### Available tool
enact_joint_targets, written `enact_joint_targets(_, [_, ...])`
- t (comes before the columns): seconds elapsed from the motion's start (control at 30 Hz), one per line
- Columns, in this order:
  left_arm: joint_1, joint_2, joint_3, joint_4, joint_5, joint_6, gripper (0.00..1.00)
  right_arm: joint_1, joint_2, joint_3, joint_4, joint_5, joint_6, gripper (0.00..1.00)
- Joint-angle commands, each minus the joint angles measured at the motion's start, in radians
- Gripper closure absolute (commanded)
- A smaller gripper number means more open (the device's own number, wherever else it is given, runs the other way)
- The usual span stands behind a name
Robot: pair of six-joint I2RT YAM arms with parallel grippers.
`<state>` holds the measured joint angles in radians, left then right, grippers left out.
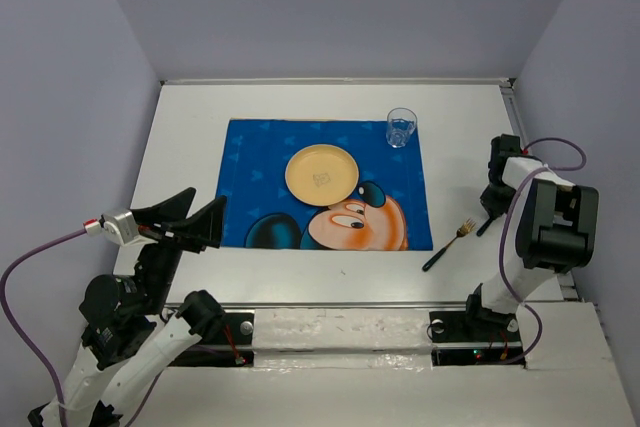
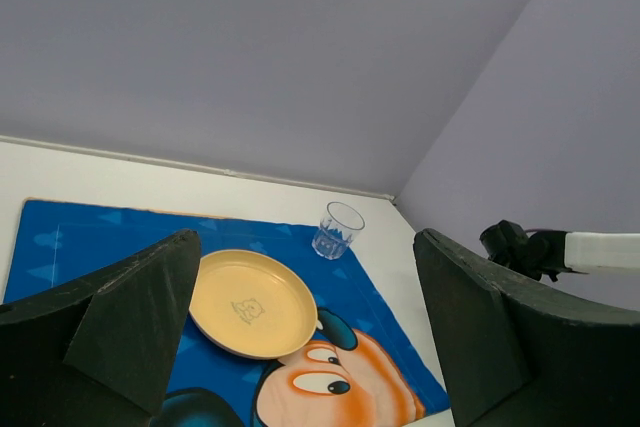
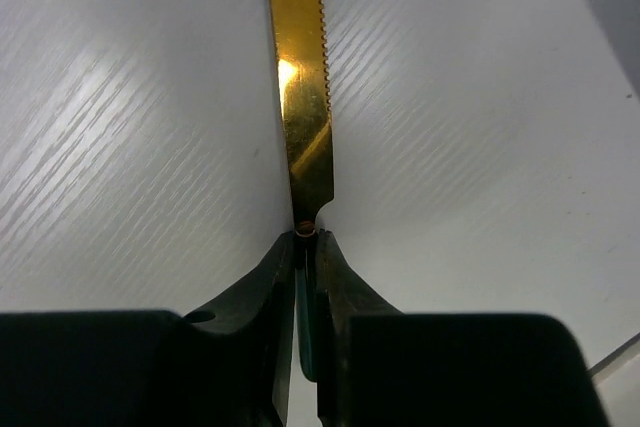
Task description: Set the dinner table for one person
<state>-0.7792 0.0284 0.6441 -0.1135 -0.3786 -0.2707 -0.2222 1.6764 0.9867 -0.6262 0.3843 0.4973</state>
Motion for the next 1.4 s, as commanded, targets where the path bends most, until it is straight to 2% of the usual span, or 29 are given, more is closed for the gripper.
enact_joint_targets(0.0, [-0.003, 0.008, 0.028, 0.035, -0.016, 0.016, 0.01, -0.006, 0.034, 0.030, 0.005, 0.152, -0.013, 1.00])
enact_joint_targets(0.23, [0.001, 0.021, 0.028, 0.037, -0.016, 0.016, 0.01, -0.006, -0.044, 0.044, 0.006, 0.249, -0.039, 1.00])
enact_joint_targets(0.37, [0.001, 0.031, 0.026, 0.035, -0.016, 0.016, 0.01, 0.085, -0.147, 0.056, 0.003, 0.283, -0.052, 1.00])
enact_joint_targets(0.5, [0.009, 0.051, 0.026, 0.037, -0.016, 0.016, 0.01, 0.320, -0.201, 0.128, -0.010, 0.358, -0.059, 1.00])
enact_joint_targets(0.53, [0.014, 0.059, 0.026, 0.035, -0.013, 0.018, 0.01, 0.410, -0.192, 0.154, -0.021, 0.344, -0.051, 1.00])
enact_joint_targets(0.63, [0.021, 0.070, 0.025, 0.037, -0.009, 0.016, 0.01, 0.542, -0.170, 0.245, -0.058, 0.324, -0.033, 1.00])
enact_joint_targets(0.67, [0.030, 0.077, 0.025, 0.037, -0.006, 0.016, 0.01, 0.635, -0.152, 0.277, -0.073, 0.327, -0.028, 1.00])
enact_joint_targets(0.83, [0.063, 0.107, 0.025, 0.041, 0.006, 0.016, 0.01, 0.843, -0.084, 0.336, -0.099, 0.237, 0.018, 1.00])
enact_joint_targets(1.07, [0.098, 0.146, 0.022, 0.051, 0.033, 0.019, 0.01, 0.888, 0.041, 0.336, 0.006, 0.068, 0.040, 1.00])
enact_joint_targets(1.3, [0.116, 0.179, 0.022, 0.055, 0.046, 0.022, 0.01, 0.888, 0.181, 0.420, 0.016, 0.088, 0.015, 1.00])
enact_joint_targets(1.37, [0.120, 0.183, 0.022, 0.055, 0.046, 0.022, 0.01, 0.856, 0.212, 0.429, 0.014, 0.073, 0.024, 1.00])
